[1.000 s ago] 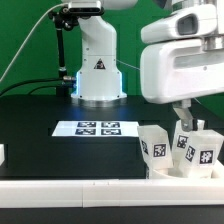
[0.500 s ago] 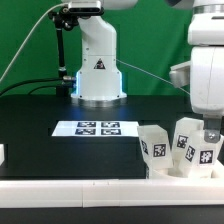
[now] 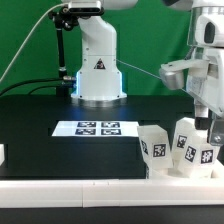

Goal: Assemble stool

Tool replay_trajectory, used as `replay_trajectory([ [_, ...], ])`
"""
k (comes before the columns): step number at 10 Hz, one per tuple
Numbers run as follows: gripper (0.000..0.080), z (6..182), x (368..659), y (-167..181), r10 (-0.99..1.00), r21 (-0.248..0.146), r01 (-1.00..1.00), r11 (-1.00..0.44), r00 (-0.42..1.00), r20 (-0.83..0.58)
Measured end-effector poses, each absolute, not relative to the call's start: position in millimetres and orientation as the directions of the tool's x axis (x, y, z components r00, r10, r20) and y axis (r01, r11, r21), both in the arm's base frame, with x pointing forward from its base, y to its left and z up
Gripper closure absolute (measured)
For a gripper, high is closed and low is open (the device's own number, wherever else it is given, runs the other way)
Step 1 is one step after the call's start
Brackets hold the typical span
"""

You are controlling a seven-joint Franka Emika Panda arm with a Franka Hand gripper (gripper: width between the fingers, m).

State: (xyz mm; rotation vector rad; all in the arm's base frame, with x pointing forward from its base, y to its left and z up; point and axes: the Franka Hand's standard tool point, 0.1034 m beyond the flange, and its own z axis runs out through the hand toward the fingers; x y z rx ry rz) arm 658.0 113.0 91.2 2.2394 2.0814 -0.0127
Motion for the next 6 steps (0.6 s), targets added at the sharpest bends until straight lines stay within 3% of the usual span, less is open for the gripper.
replay_trajectory([
  [2, 0.0151, 91.2, 657.6, 118.1, 0.995, 0.055, 0.997, 0.048, -0.044, -0.086],
  [4, 0.0151, 94.8, 657.5, 121.2, 0.995, 0.056, 0.998, 0.025, -0.02, -0.093],
  [6, 0.0151, 101.6, 653.9, 118.7, 0.994, 0.022, 1.0, -0.002, 0.004, -0.106],
])
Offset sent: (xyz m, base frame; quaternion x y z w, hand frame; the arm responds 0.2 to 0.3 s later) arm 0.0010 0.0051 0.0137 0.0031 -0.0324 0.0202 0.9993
